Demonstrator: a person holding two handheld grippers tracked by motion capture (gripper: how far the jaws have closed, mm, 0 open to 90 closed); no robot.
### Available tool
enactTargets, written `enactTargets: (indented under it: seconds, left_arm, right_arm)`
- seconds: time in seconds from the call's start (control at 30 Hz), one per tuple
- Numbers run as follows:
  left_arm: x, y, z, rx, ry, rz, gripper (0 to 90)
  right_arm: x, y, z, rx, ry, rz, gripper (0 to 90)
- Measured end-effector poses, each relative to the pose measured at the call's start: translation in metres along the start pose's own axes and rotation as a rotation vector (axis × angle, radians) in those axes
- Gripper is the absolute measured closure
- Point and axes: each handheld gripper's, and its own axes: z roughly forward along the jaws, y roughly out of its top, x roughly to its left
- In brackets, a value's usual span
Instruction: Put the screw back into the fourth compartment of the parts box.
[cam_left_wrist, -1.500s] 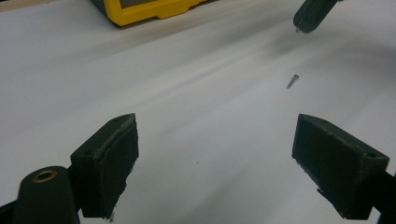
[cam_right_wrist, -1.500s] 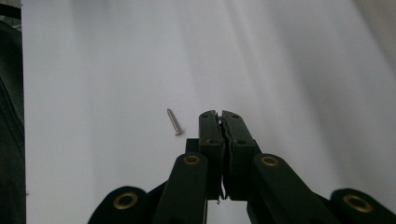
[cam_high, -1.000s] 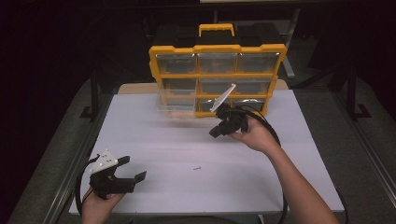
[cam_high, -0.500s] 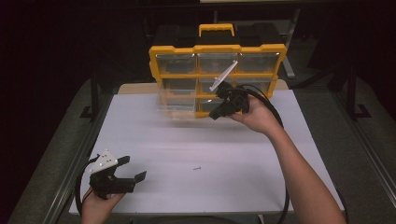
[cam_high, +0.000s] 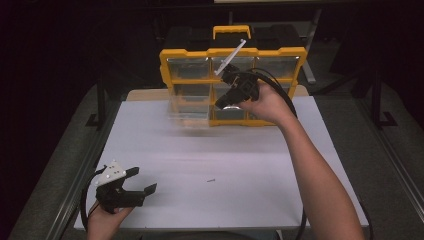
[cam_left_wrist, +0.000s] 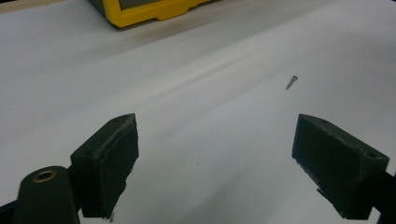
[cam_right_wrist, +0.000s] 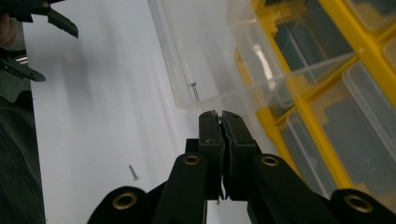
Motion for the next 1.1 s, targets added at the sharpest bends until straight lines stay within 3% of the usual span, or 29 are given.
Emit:
enactTargets:
  seconds: [0.17, 0.5, 0.57, 1.1]
  left_arm:
    - [0.000, 0.000, 0.000, 0.003, -0.002, 0.001, 14.1]
    - [0.001, 0.000, -0.001, 0.006, -0.003, 0.010, 14.1]
    - [0.000, 0.000, -0.001, 0.006, -0.004, -0.005, 14.1]
    - [0.002, -0.001, -0.002, 0.003, -0.003, 0.003, 14.1]
  right_arm:
    - [0.003, 0.018, 0.006, 0.000, 0.006, -0.017, 86.2]
    - [0.007, 0.044, 0.034, 0.024, 0.037, -0.038, 86.2]
    - [0.006, 0.047, 0.041, 0.025, 0.041, -0.036, 86.2]
    - [0.001, 0.048, 0.078, 0.057, 0.063, -0.011, 86.0]
